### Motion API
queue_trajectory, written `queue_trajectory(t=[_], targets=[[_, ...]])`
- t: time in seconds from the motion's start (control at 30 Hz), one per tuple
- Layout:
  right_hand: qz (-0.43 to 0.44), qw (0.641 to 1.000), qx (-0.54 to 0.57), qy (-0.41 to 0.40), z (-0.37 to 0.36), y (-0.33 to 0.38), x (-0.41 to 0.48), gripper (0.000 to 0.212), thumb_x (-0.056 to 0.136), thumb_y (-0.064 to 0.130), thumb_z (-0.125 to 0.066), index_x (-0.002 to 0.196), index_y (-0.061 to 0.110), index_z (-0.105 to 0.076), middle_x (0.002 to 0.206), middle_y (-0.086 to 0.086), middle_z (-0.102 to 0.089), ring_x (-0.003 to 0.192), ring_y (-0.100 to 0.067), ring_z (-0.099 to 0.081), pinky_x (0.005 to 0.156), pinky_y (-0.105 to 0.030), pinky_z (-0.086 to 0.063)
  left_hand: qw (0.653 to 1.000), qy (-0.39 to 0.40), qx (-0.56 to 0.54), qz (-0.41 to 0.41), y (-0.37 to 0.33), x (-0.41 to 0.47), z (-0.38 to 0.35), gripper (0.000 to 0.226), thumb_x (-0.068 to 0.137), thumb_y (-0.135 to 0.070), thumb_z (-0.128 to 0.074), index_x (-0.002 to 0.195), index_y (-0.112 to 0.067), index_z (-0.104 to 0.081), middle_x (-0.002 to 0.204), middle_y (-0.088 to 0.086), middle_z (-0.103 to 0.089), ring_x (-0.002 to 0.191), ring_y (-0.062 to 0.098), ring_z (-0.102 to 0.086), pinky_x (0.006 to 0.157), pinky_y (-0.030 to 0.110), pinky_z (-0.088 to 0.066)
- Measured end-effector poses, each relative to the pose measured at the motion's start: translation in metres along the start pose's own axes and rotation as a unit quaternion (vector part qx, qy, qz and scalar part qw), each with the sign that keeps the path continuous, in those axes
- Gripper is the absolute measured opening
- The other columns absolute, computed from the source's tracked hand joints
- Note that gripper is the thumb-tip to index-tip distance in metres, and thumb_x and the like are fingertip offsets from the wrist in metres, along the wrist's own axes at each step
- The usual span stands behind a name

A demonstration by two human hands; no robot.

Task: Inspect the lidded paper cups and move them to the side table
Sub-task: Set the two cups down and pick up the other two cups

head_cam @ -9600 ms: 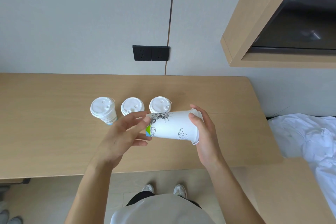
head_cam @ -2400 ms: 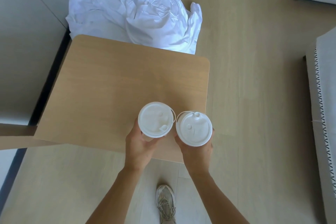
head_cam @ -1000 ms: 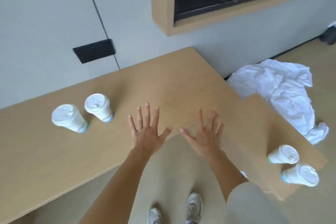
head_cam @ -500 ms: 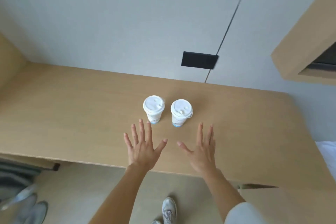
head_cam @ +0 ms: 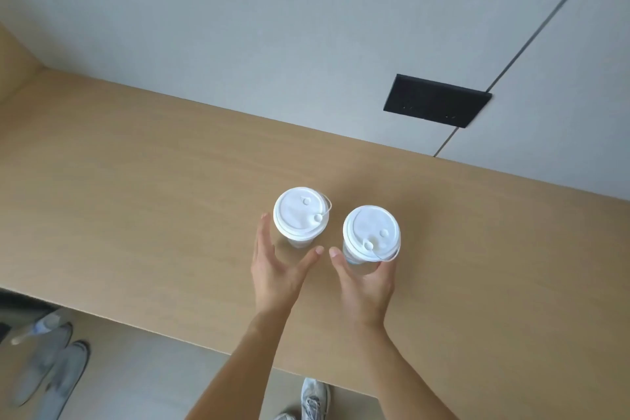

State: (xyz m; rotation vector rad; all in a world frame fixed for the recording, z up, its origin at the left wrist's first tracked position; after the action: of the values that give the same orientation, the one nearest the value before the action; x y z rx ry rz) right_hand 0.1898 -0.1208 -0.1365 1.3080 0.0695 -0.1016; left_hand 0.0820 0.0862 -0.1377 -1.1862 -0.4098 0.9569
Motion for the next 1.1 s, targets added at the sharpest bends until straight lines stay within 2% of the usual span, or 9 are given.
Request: queue_trajectory(t=[0.1,0.23,0.4,0.53,0.6,0.77,0.83,0.97,1.1], targets=[[-0.008,1.000,0.014,-0.007,-0.005,-0.008,0.008,0.072,0.071,0.024,-0.097,0.133,0.026,-0.061,0.127,0.011,-0.069,0.122,-0.005,-0.063,0.110,-0.033,-0.047,1.000,-0.006,-0.023,-0.007,0.005,0.010,-0.002,0.103,0.060,-0.055,-0.094,0.148,-0.039,-0.043,0.147,-0.021,-0.054,0.140,0.007,-0.051,0.112,0.044,-0.048],[-0.009,0.999,0.033,0.001,-0.010,-0.009,0.014,0.064,0.069,0.035,-0.092,0.126,0.020,-0.067,0.119,0.009,-0.074,0.115,-0.010,-0.069,0.103,-0.033,-0.053,0.999,0.007,-0.021,-0.029,-0.002,0.019,-0.007,0.081,0.063,-0.042,-0.097,0.127,-0.059,-0.050,0.125,-0.027,-0.062,0.122,0.000,-0.060,0.104,0.035,-0.052],[0.004,0.999,0.035,-0.024,0.003,0.008,0.014,0.061,0.072,0.020,-0.095,0.126,0.020,-0.066,0.118,0.010,-0.073,0.114,-0.007,-0.068,0.100,-0.022,-0.051,0.998,0.039,-0.032,-0.039,-0.018,0.017,-0.015,0.074,0.070,-0.029,-0.096,0.119,-0.060,-0.049,0.116,-0.046,-0.061,0.109,-0.020,-0.060,0.095,0.018,-0.050],[-0.007,0.997,0.045,-0.055,0.032,0.020,0.006,0.063,0.070,0.028,-0.095,0.126,0.024,-0.065,0.118,0.011,-0.073,0.112,-0.010,-0.070,0.102,-0.034,-0.054,0.995,0.081,-0.028,-0.055,-0.041,-0.002,-0.025,0.070,0.070,-0.032,-0.096,0.114,-0.062,-0.050,0.113,-0.045,-0.061,0.110,-0.018,-0.060,0.096,0.017,-0.049],[-0.008,0.996,0.048,-0.076,0.054,0.028,0.000,0.064,0.070,0.031,-0.094,0.126,0.025,-0.064,0.118,0.010,-0.073,0.111,-0.010,-0.070,0.102,-0.038,-0.055,0.992,0.108,-0.035,-0.054,-0.054,-0.014,-0.034,0.070,0.068,-0.034,-0.096,0.115,-0.060,-0.051,0.110,-0.045,-0.063,0.104,-0.023,-0.060,0.093,0.017,-0.051],[-0.016,0.985,0.056,-0.162,0.136,0.039,-0.026,0.065,0.071,0.020,-0.096,0.126,0.032,-0.062,0.120,0.017,-0.071,0.113,0.002,-0.066,0.100,-0.023,-0.052,0.976,0.193,-0.037,-0.095,-0.097,-0.064,-0.072,0.074,0.070,-0.034,-0.095,0.129,-0.046,-0.052,0.116,-0.033,-0.062,0.095,-0.031,-0.057,0.083,0.009,-0.047],[-0.030,0.978,0.049,-0.201,0.174,0.035,-0.039,0.067,0.071,0.022,-0.096,0.128,0.033,-0.061,0.121,0.019,-0.070,0.115,0.003,-0.065,0.103,-0.025,-0.050,0.966,0.228,-0.036,-0.113,-0.111,-0.089,-0.092,0.075,0.070,-0.033,-0.095,0.131,-0.041,-0.052,0.115,-0.034,-0.060,0.096,-0.025,-0.060,0.084,0.010,-0.047],[-0.061,0.952,0.045,-0.296,0.262,0.017,-0.072,0.070,0.069,0.021,-0.095,0.130,0.030,-0.061,0.124,0.015,-0.071,0.118,-0.004,-0.066,0.108,-0.035,-0.051,0.935,0.313,-0.049,-0.158,-0.136,-0.152,-0.140,0.076,0.072,-0.023,-0.095,0.136,-0.033,-0.054,0.121,-0.030,-0.062,0.116,-0.003,-0.062,0.096,0.018,-0.049],[-0.078,0.924,0.069,-0.369,0.340,0.002,-0.102,0.063,0.069,0.016,-0.094,0.120,0.035,-0.062,0.119,0.012,-0.072,0.113,-0.009,-0.068,0.106,-0.038,-0.053,0.905,0.377,-0.041,-0.192,-0.152,-0.217,-0.184,0.074,0.072,-0.020,-0.095,0.131,-0.040,-0.054,0.116,-0.041,-0.061,0.114,-0.007,-0.062,0.096,0.017,-0.051]])
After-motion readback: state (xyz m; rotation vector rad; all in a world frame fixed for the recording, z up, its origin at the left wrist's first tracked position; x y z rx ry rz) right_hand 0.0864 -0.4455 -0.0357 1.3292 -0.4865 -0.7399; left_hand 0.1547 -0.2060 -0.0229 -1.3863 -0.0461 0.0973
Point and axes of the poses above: each hand's wrist, its own x-axis towards the middle knuckle, its own z-axis out of the back of the hand, y = z × x, the point moved 10 cm from there along x, towards the middle knuckle
